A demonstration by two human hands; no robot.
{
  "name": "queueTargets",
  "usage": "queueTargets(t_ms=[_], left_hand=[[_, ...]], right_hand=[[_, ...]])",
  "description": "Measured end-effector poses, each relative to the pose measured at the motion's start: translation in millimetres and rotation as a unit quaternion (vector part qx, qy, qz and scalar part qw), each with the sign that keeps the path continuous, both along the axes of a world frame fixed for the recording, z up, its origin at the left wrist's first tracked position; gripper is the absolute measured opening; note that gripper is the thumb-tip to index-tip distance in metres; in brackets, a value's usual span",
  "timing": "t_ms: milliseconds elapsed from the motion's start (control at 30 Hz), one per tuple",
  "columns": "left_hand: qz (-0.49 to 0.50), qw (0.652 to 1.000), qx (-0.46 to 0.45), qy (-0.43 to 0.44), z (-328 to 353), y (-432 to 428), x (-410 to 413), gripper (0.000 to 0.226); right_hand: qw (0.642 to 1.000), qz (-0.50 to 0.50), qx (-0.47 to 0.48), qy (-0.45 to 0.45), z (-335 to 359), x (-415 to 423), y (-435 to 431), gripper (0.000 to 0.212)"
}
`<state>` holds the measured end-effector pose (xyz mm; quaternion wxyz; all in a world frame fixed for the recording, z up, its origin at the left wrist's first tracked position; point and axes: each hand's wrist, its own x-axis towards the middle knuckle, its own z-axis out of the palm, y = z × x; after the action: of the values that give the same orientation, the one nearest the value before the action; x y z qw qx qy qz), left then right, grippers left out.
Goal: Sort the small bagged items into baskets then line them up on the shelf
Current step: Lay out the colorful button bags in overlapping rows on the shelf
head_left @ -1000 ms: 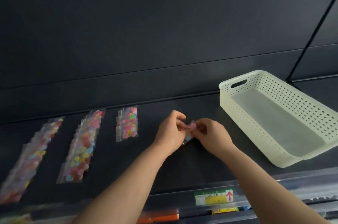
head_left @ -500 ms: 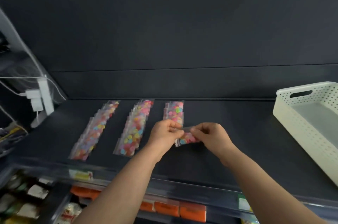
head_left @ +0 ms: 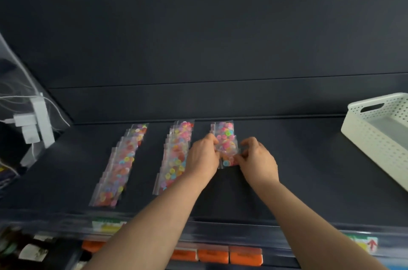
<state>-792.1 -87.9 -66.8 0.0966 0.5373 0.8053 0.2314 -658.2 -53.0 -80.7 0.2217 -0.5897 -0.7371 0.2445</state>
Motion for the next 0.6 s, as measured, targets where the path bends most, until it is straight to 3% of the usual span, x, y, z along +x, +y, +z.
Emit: queueTargets(t_ms=[133, 233, 400, 600], left_hand=[[-0.007, 1.0, 0.022, -0.018, 2, -11, -19, 0.021], [-0.009, 0.998, 0.055, -0.023, 6, -27, -37, 0.019], [0.052, 0.995, 0.082, 0.006, 12, -54, -75, 0.017], [0.079, 0.997, -0.019, 0.017, 11, -86, -106, 0.024]], right_hand=[[0.994, 0.014, 0.091, -0.064, 1, -7, -6, 0.022], [0.99, 0.033, 0.089, -0.108, 0, -13, -13, 0.019], [0.986, 0.071, 0.131, -0.072, 2, -35, -35, 0.019], [0.985, 0.159, 0.069, -0.021, 4, -76, -68, 0.02]])
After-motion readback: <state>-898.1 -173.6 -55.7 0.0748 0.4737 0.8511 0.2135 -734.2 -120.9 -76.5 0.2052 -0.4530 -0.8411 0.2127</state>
